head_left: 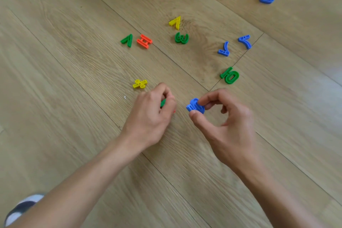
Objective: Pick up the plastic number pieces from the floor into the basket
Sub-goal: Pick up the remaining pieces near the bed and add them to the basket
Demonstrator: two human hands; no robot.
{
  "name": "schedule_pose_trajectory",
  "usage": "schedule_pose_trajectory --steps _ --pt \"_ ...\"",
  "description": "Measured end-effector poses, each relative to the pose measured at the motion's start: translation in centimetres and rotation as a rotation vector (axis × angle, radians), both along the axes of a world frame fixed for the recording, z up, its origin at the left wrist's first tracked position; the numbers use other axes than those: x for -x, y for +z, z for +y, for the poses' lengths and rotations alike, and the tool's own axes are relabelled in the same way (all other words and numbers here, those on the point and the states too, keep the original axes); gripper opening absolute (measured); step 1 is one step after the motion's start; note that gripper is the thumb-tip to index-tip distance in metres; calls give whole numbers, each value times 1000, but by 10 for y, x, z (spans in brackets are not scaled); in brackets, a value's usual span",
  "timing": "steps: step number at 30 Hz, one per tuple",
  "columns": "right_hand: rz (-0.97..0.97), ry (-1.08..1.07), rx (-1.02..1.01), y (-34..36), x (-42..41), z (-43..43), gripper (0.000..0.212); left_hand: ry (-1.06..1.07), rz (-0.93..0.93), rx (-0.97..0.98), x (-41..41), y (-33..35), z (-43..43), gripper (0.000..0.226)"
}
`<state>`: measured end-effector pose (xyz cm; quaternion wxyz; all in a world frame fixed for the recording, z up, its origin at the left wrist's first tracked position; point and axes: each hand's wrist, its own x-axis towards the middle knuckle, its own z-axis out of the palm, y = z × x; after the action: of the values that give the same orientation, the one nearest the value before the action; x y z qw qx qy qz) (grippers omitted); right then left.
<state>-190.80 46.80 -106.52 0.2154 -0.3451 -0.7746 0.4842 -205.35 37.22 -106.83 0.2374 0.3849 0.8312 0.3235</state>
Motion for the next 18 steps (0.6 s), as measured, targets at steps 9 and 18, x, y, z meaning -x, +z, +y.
schedule_pose_trajectory --steps 9,18 --pt "68 162 13 19 18 -6 11 394 -1250 -189 -27 18 -7 43" --pt "-11 197 -220 22 21 29 20 262 -339 -133 20 21 -15 23"
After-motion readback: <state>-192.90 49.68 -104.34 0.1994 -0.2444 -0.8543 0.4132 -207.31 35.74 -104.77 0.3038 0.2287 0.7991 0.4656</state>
